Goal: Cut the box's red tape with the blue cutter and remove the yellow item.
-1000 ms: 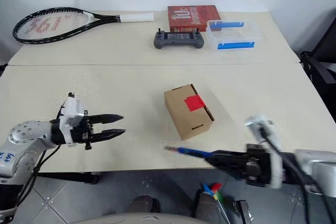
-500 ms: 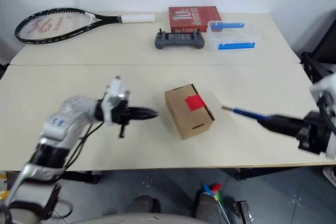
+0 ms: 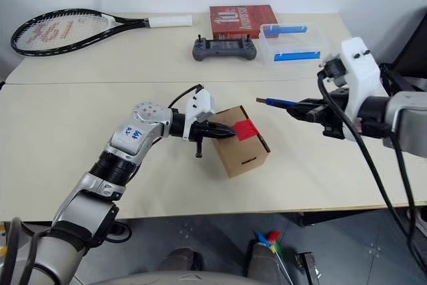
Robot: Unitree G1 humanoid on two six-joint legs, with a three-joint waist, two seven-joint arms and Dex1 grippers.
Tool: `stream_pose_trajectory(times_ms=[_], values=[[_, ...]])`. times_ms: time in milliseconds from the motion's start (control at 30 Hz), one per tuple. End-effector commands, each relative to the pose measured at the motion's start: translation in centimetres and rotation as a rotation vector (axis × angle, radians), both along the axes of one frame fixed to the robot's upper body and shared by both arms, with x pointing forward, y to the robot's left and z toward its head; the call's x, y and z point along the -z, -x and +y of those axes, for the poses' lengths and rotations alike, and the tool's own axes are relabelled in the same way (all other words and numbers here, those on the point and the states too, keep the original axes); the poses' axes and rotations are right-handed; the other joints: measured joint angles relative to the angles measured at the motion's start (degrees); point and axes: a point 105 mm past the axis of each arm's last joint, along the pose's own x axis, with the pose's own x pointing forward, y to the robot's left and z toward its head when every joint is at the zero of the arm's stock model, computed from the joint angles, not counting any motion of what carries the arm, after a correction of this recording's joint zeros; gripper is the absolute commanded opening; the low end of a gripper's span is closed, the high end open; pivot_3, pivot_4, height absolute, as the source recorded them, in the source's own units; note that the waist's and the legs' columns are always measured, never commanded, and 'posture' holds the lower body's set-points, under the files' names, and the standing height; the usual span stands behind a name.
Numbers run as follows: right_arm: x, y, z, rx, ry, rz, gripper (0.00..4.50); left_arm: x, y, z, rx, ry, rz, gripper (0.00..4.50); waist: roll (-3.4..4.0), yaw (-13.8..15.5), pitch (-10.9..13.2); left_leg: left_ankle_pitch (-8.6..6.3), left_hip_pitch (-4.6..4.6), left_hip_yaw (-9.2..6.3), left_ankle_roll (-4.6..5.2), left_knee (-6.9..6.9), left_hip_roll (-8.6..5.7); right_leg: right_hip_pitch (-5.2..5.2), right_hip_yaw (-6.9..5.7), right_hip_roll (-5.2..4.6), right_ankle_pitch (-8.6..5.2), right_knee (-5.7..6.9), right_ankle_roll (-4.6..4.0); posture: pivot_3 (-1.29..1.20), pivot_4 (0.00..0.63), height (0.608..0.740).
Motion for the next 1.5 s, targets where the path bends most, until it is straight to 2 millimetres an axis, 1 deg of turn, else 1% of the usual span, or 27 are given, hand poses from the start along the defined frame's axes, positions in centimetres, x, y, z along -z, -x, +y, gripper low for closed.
stream_pose_trajectory(times_ms=[33,233,433,500,600,833,933,1033,1167,1333,1500], values=[[-0.4,-0.3,0.2,-0.007,0.025,0.024,0.16,0.1,-0.1,0.1,-0.02,-0.016,-0.019,0.0,0.0,0.1,0.0,0.0,-0.01,-0.02,0.0,0.01,0.0,0.0,0.0,0.0,0.0,0.01,0.0,0.0,0.15,0.74],[-0.8,-1.2,0.5,-0.042,0.062,0.103,0.16,0.1,-0.3,-0.1,-0.03,-0.02,-0.024,0.0,0.02,0.1,0.0,-0.01,-0.02,-0.02,0.02,0.04,0.0,0.0,0.01,-0.01,0.01,0.04,-0.02,0.0,0.15,0.74],[-1.0,-2.1,0.6,-0.056,0.099,0.142,0.16,0.6,0.0,-0.1,-0.036,-0.028,-0.012,0.0,0.02,0.2,0.0,-0.01,-0.02,-0.02,0.03,0.05,0.0,-0.01,0.01,-0.01,0.01,0.08,-0.02,0.0,0.15,0.74],[-0.7,-2.4,0.8,-0.065,0.07,0.17,0.16,0.8,0.1,-0.1,-0.045,-0.031,-0.011,0.0,0.03,0.1,0.0,-0.02,-0.02,-0.02,0.03,0.03,0.0,-0.01,0.0,-0.01,0.02,0.08,-0.01,0.0,0.15,0.74],[-0.1,-2.8,0.5,-0.05,0.095,0.186,0.16,0.9,0.2,-0.2,-0.05,-0.028,-0.005,0.0,0.04,0.2,0.0,-0.02,-0.02,-0.02,0.03,0.04,0.0,-0.01,-0.01,-0.01,0.02,0.1,0.0,0.0,0.15,0.74],[0.1,-2.9,0.4,-0.053,0.118,0.192,0.16,0.8,0.7,-0.8,-0.046,-0.007,0.018,0.0,0.05,0.1,0.0,-0.02,-0.01,-0.02,0.03,0.05,0.0,0.0,-0.01,-0.01,0.03,0.11,0.02,0.0,0.15,0.74],[-0.4,-3.0,0.3,-0.051,0.102,0.172,0.16,0.8,0.7,-0.9,-0.046,-0.008,0.018,0.0,0.05,0.2,0.0,-0.02,-0.02,-0.02,0.03,0.05,0.0,0.0,-0.01,-0.01,0.04,0.11,0.03,0.0,0.15,0.74],[-1.7,-3.1,0.6,-0.069,0.061,0.14,0.16,0.9,0.8,-0.9,-0.047,-0.009,0.023,0.0,0.05,0.1,0.0,-0.02,-0.02,-0.02,0.03,0.04,-0.01,0.0,-0.01,-0.01,0.04,0.11,0.04,0.0,0.15,0.74],[-1.9,-3.2,0.4,-0.064,0.061,0.126,0.16,1.2,1.0,-0.9,-0.046,-0.012,0.029,0.0,0.06,0.1,0.0,-0.02,-0.01,-0.02,0.03,0.02,0.0,0.0,-0.01,-0.01,0.04,0.1,0.04,0.0,0.15,0.74],[-0.9,-3.4,0.4,-0.054,0.085,0.137,0.16,1.2,1.0,-0.9,-0.046,-0.014,0.028,0.0,0.06,0.1,0.0,-0.02,-0.01,-0.02,0.03,0.02,-0.01,0.0,-0.01,-0.01,0.05,0.1,0.05,0.0,0.15,0.74],[0.1,-3.2,0.5,-0.069,0.081,0.156,0.16,1.1,1.0,-0.8,-0.054,-0.011,0.028,0.0,0.06,0.1,0.0,-0.02,-0.01,-0.02,0.03,0.02,-0.01,0.0,-0.03,-0.01,0.05,0.1,0.06,0.0,0.15,0.74]])
